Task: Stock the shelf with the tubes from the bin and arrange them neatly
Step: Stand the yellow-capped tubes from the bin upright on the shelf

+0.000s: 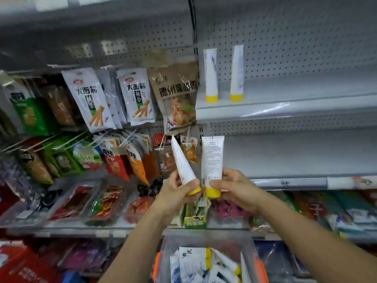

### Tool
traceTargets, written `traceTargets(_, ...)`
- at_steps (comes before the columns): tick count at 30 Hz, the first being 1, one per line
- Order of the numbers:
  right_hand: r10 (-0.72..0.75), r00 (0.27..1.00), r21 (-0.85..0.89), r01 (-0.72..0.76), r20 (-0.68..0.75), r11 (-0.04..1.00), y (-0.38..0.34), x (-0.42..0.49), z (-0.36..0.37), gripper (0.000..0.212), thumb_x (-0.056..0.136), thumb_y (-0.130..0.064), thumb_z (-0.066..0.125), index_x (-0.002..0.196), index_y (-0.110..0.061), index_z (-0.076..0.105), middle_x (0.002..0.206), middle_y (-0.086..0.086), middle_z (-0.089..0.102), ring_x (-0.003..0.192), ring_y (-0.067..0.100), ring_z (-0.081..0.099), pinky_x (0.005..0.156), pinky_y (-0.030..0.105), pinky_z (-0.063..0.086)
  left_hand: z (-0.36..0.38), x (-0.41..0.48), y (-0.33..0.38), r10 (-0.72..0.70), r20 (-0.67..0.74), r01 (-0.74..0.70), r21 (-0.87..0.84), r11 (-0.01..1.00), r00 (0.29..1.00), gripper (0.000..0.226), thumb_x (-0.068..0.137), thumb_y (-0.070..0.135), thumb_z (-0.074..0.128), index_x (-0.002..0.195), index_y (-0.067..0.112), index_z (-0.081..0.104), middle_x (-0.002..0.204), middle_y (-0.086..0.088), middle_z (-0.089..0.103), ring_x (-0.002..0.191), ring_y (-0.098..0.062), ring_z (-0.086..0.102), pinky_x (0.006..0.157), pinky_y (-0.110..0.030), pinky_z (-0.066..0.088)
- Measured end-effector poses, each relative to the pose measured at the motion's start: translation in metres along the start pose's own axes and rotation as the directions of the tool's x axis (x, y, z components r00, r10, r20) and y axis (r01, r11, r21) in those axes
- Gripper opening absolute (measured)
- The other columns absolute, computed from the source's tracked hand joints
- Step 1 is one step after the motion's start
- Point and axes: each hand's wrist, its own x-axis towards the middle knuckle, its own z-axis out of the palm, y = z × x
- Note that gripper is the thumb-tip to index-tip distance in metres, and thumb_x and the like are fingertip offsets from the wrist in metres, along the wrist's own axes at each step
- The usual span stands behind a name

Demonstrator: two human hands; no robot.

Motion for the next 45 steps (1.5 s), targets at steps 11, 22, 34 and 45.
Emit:
traceTargets(11,-0.459,0.867,-0.347,0.377,-0.193,0.859,-0.155,-0.014,-0.081,0.032,0.084,0.0,0.067,0.113,-0.013,0.064,0.105,0.005,0.072,0.089,0.014,0.069,0.074,0.023,0.057,0.102,0.043,0.096,0.489,-0.037,-0.447,0.351,0.823,0.871,0.05,0.082,0.024,0.076,0.121,0.025,0.046,0.11,0.008,0.063,0.096,-0.003,0.062,0.08,-0.023,0.054)
traceTargets(22,-0.444,0.841,-0.651,0.151,-0.311,0.744,-0.226,0.072,-0.176,0.049,0.082,-0.003,0.071,0.127,-0.008,0.054,0.121,0.008,0.062,0.109,0.025,0.06,0.093,0.032,0.049,0.167,0.097,0.119,0.589,-0.182,-0.473,0.435,0.766,0.787,0.048,0.081,0.026,0.077,0.117,0.02,0.047,0.095,0.018,0.058,0.082,0.008,0.056,0.073,-0.018,0.05)
traceTargets(34,-0.394,0.865,-0.714,0.061,-0.311,0.698,-0.229,0.155,-0.196,0.05,0.083,-0.006,0.069,0.13,-0.007,0.051,0.13,0.012,0.059,0.119,0.028,0.057,0.102,0.036,0.046,0.174,0.118,0.118,0.585,-0.276,-0.436,0.45,0.78,0.762,0.048,0.082,0.027,0.076,0.116,0.028,0.043,0.094,0.024,0.056,0.08,0.015,0.053,0.066,-0.008,0.045)
traceTargets(45,-0.362,0.891,-0.702,0.072,-0.274,0.709,-0.231,0.176,-0.205,0.05,0.083,-0.006,0.07,0.13,-0.008,0.05,0.132,0.011,0.058,0.121,0.029,0.055,0.104,0.042,0.045,0.181,0.125,0.121,0.598,-0.287,-0.44,0.46,0.771,0.748,0.047,0.082,0.028,0.076,0.114,0.031,0.042,0.096,0.024,0.056,0.088,0.01,0.055,0.079,-0.021,0.05)
